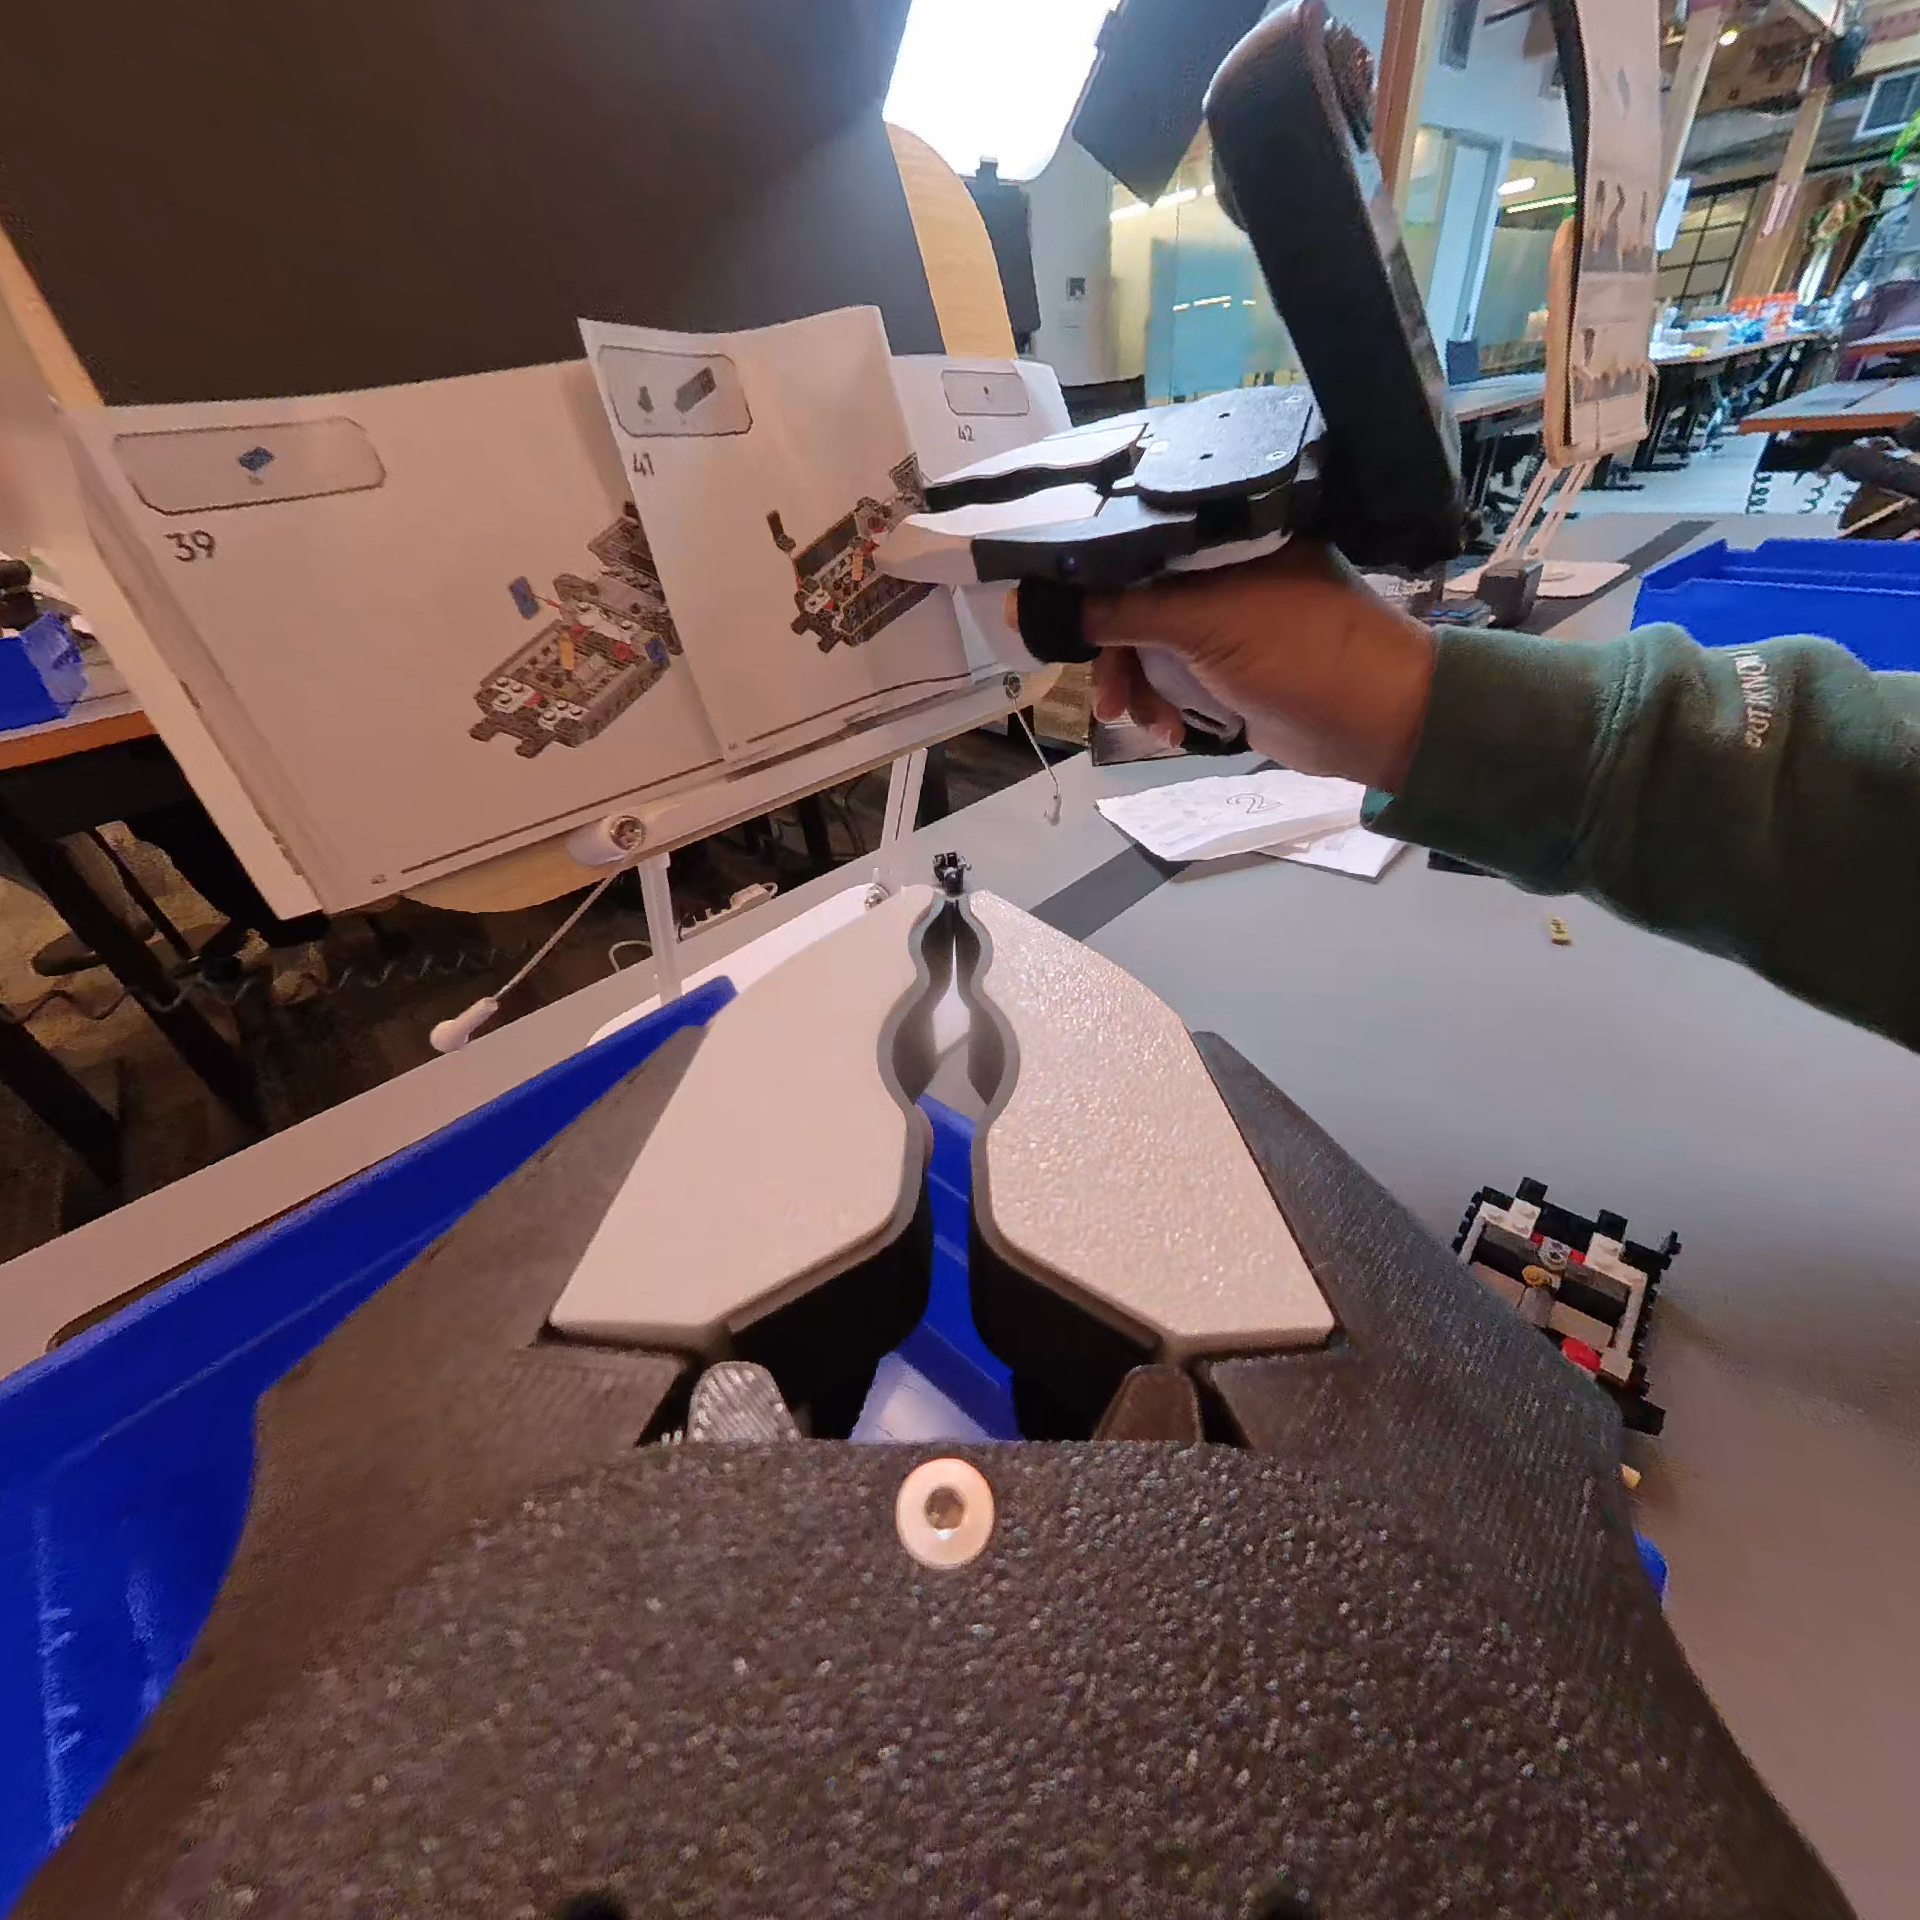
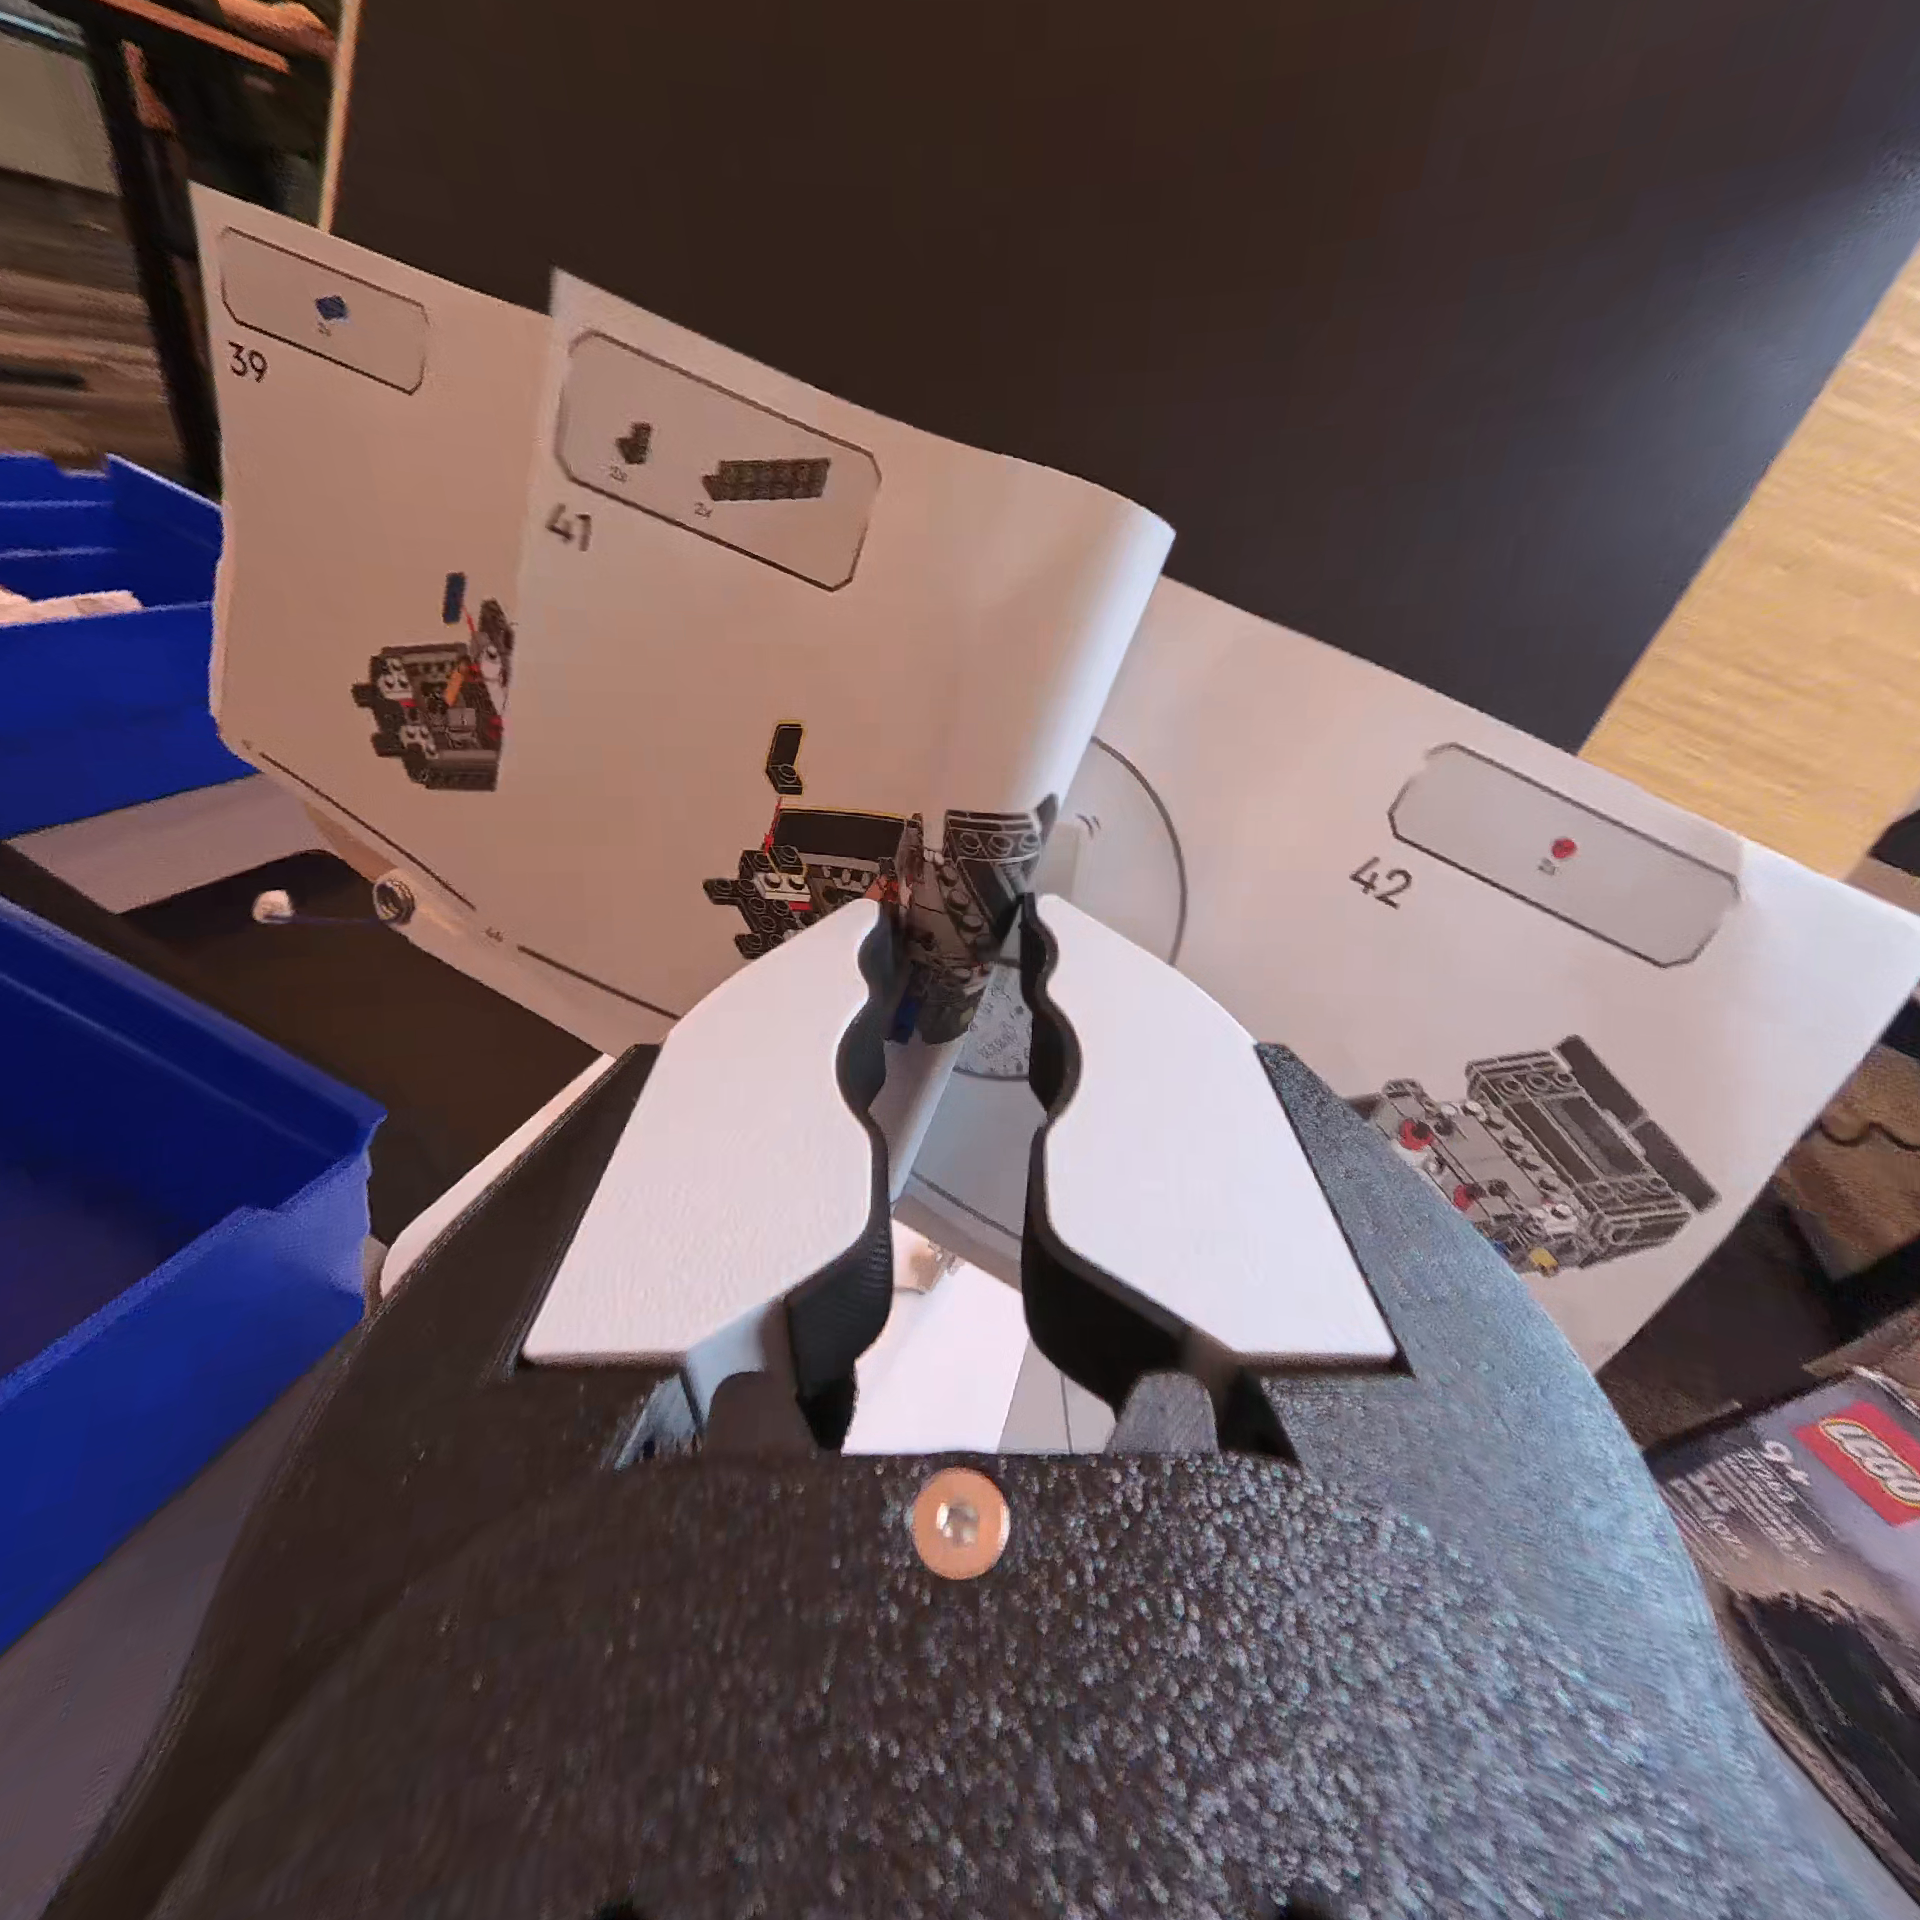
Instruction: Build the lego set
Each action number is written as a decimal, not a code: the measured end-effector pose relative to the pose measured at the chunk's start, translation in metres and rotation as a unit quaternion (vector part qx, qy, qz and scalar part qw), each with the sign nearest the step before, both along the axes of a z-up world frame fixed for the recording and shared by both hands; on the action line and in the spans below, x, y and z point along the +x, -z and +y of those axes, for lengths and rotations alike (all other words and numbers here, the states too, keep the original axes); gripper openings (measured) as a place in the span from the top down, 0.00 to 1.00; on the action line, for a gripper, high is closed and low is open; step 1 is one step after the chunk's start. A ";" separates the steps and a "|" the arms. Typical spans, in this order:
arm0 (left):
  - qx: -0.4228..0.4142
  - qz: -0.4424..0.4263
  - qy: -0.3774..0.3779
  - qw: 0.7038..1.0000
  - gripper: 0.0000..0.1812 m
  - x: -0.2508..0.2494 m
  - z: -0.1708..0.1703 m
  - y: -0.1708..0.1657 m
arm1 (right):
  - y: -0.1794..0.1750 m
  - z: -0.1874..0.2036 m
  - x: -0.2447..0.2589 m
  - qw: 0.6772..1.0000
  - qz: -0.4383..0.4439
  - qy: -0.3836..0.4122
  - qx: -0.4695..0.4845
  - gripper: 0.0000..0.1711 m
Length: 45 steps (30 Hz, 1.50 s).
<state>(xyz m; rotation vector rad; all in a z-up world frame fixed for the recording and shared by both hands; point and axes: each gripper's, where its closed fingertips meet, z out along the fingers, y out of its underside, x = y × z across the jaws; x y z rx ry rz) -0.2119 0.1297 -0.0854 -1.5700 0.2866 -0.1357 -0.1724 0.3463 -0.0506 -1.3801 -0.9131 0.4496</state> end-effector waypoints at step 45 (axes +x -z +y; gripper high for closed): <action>-0.114 0.171 -0.066 0.976 0.95 0.043 0.174 -0.011 | -0.045 0.042 0.111 0.997 0.027 -0.045 -0.051 1.00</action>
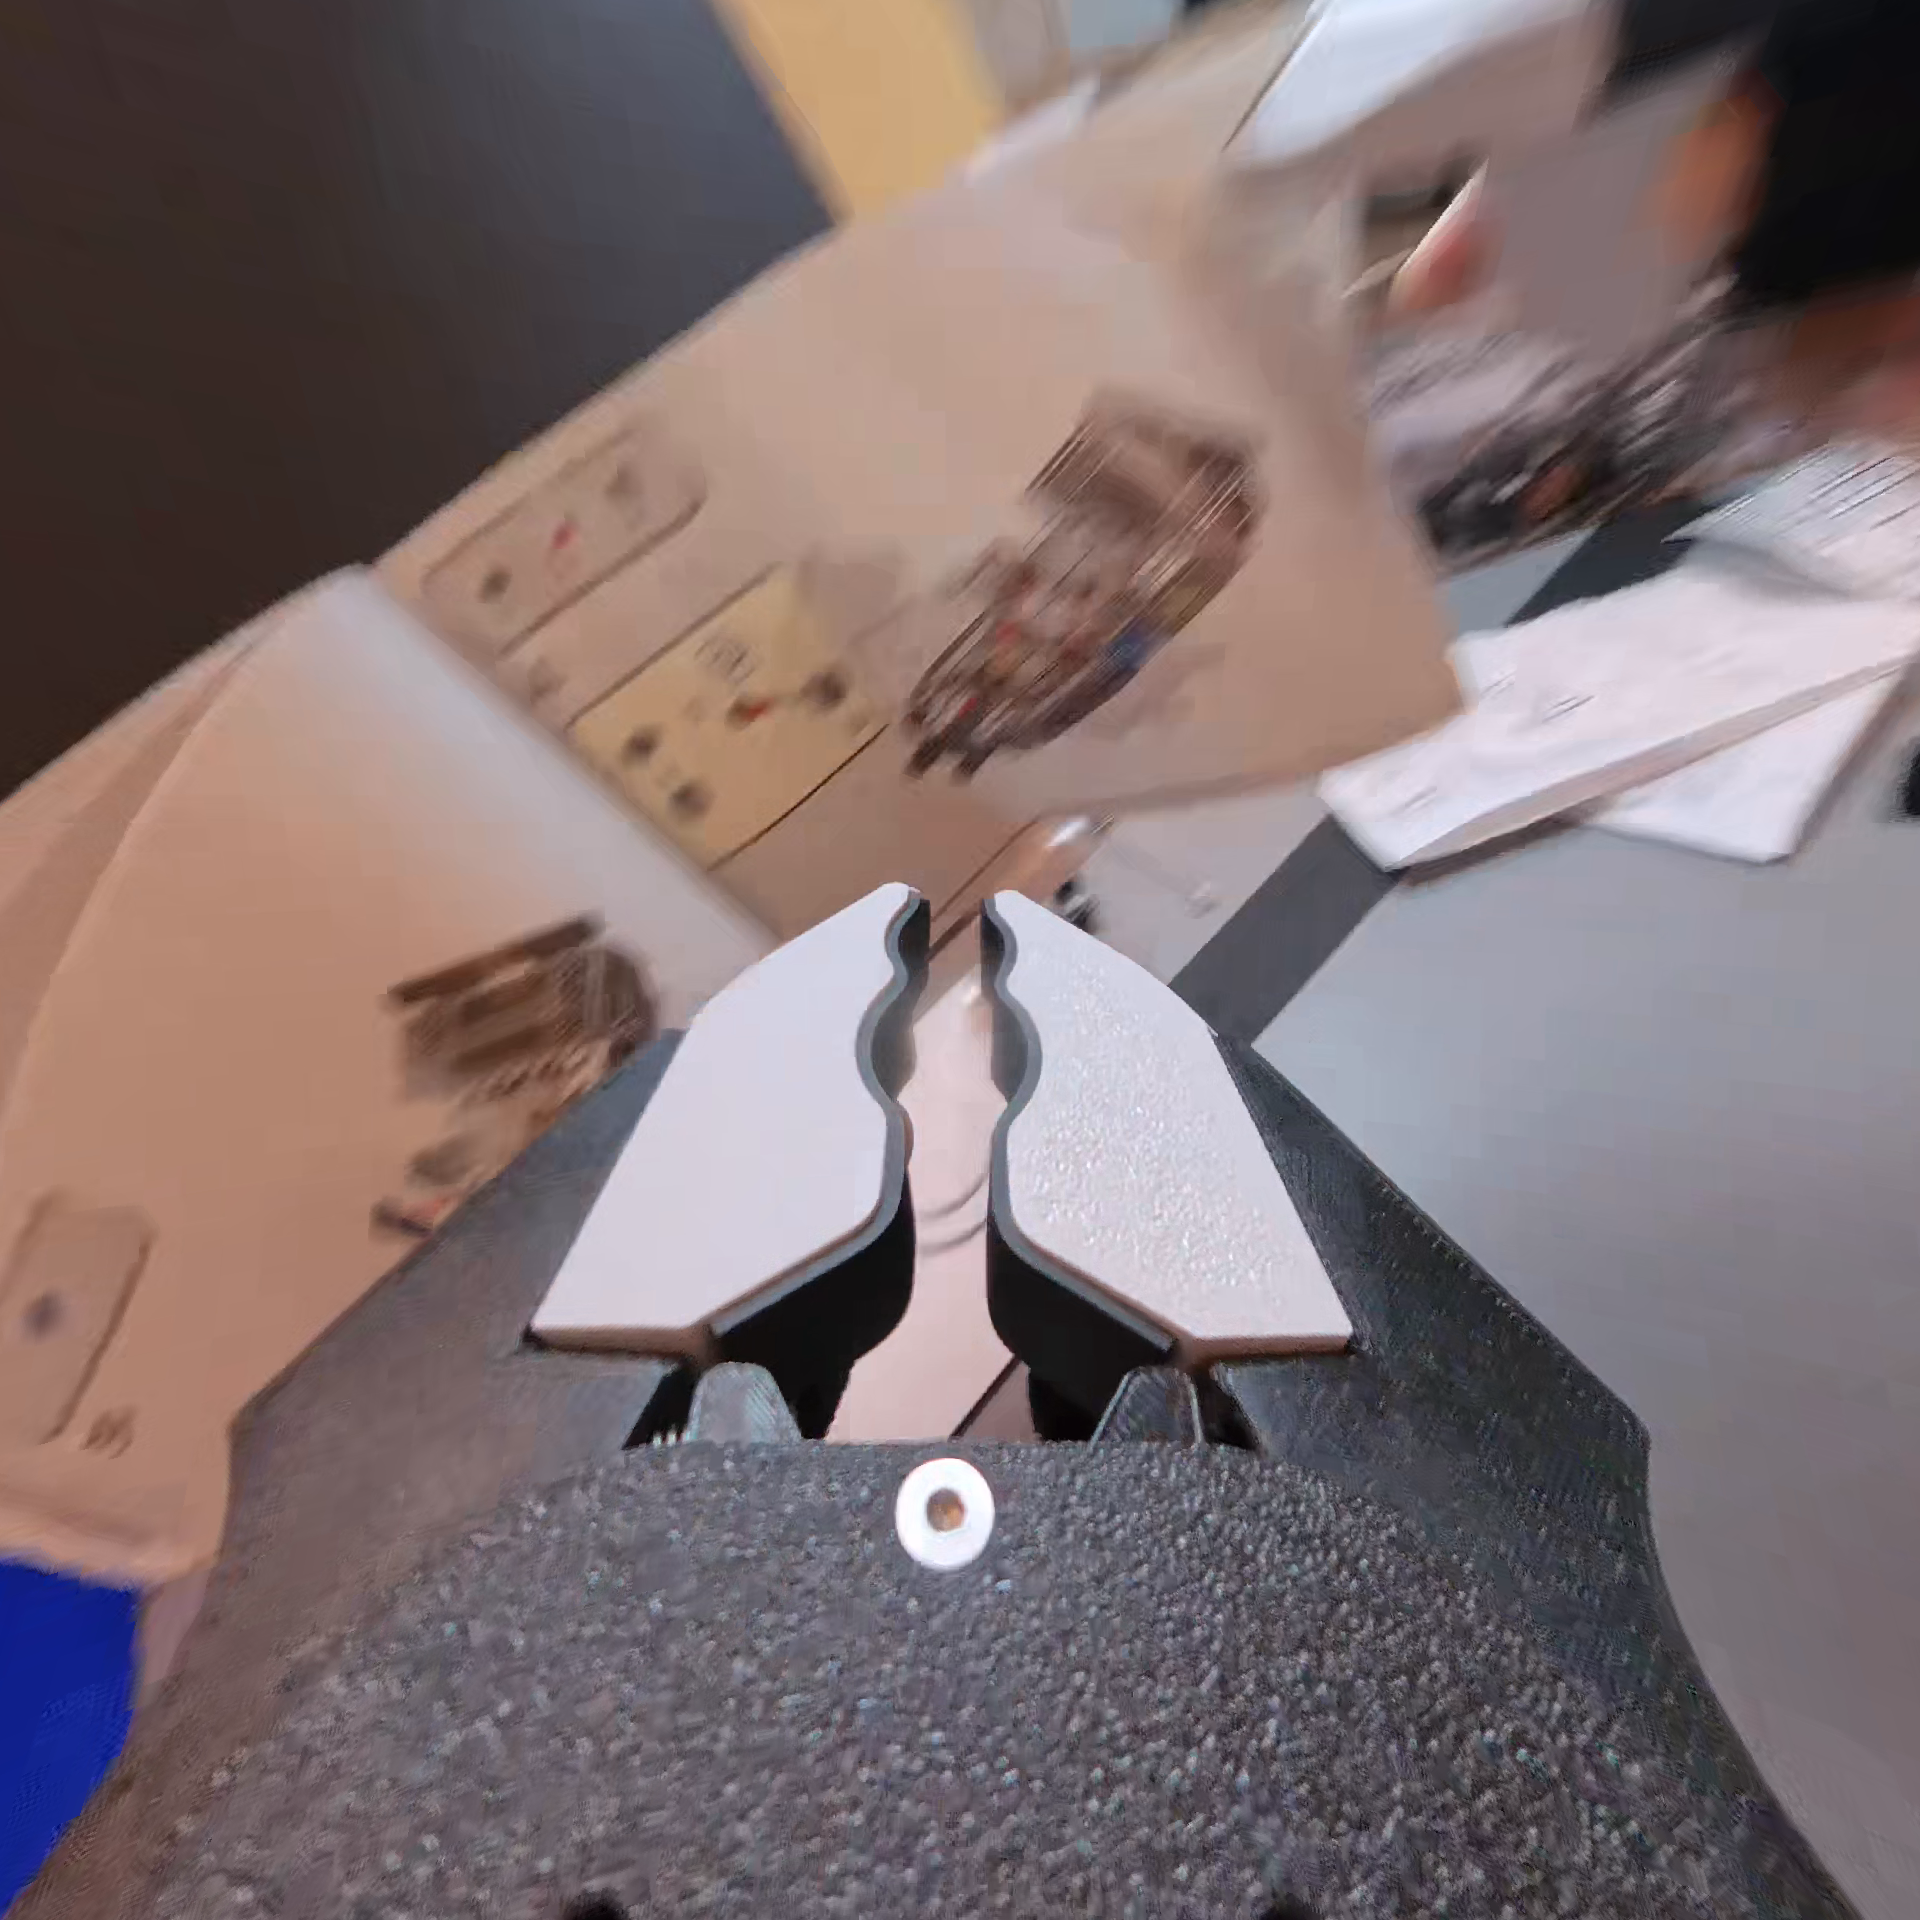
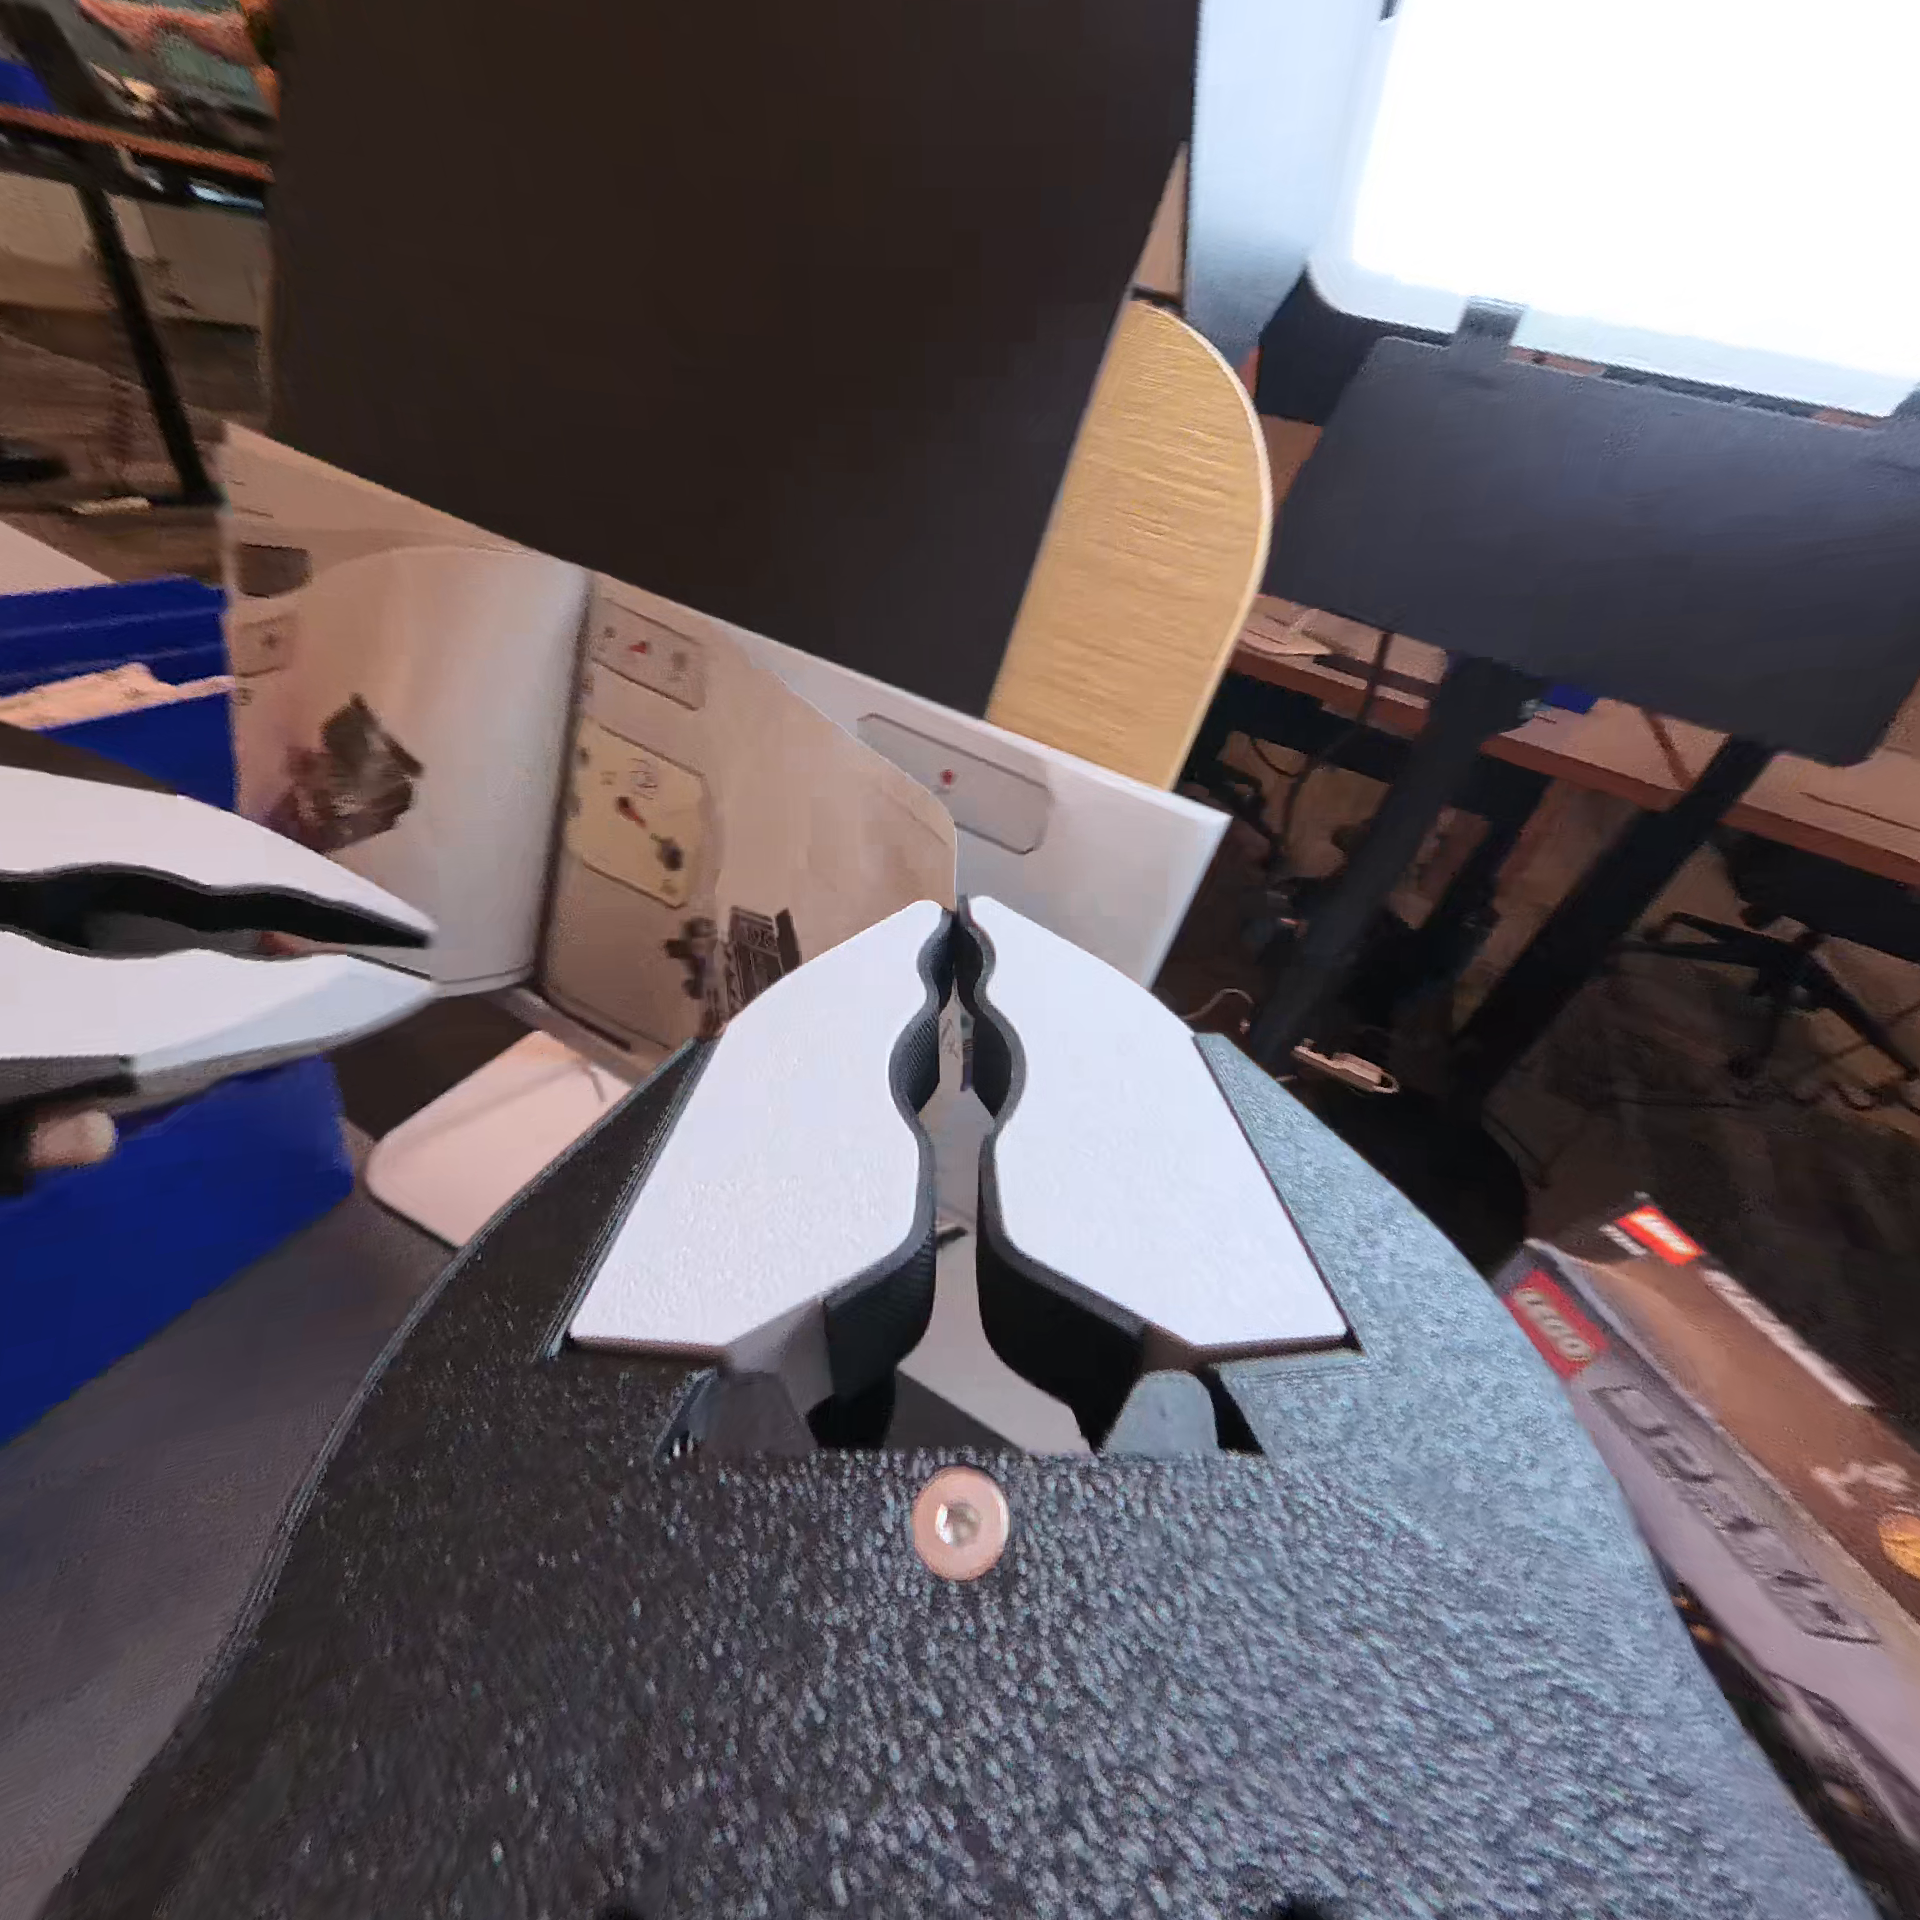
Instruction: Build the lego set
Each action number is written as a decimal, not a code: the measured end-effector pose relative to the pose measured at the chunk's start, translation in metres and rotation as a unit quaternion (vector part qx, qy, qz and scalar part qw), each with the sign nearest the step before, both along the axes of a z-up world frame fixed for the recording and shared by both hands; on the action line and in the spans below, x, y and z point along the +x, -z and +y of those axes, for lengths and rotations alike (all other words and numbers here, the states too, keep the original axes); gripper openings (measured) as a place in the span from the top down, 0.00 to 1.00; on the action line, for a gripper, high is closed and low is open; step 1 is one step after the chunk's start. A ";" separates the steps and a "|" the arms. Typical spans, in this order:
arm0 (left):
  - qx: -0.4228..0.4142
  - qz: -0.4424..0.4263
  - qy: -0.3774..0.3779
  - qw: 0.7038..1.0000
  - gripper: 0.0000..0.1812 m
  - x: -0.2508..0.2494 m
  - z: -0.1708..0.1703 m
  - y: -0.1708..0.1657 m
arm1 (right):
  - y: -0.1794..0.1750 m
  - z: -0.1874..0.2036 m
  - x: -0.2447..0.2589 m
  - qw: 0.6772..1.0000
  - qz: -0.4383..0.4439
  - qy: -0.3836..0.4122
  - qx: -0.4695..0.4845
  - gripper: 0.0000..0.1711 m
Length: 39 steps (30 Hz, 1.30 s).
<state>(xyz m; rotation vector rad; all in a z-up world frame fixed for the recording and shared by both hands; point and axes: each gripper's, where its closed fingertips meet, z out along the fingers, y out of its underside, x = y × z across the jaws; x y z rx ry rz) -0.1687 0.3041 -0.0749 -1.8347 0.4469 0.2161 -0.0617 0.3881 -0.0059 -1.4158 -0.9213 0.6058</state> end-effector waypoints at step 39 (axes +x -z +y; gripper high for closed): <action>-0.008 0.154 -0.130 0.979 1.00 -0.128 0.000 0.019 | 0.089 -0.036 -0.130 0.974 -0.187 0.065 0.114 1.00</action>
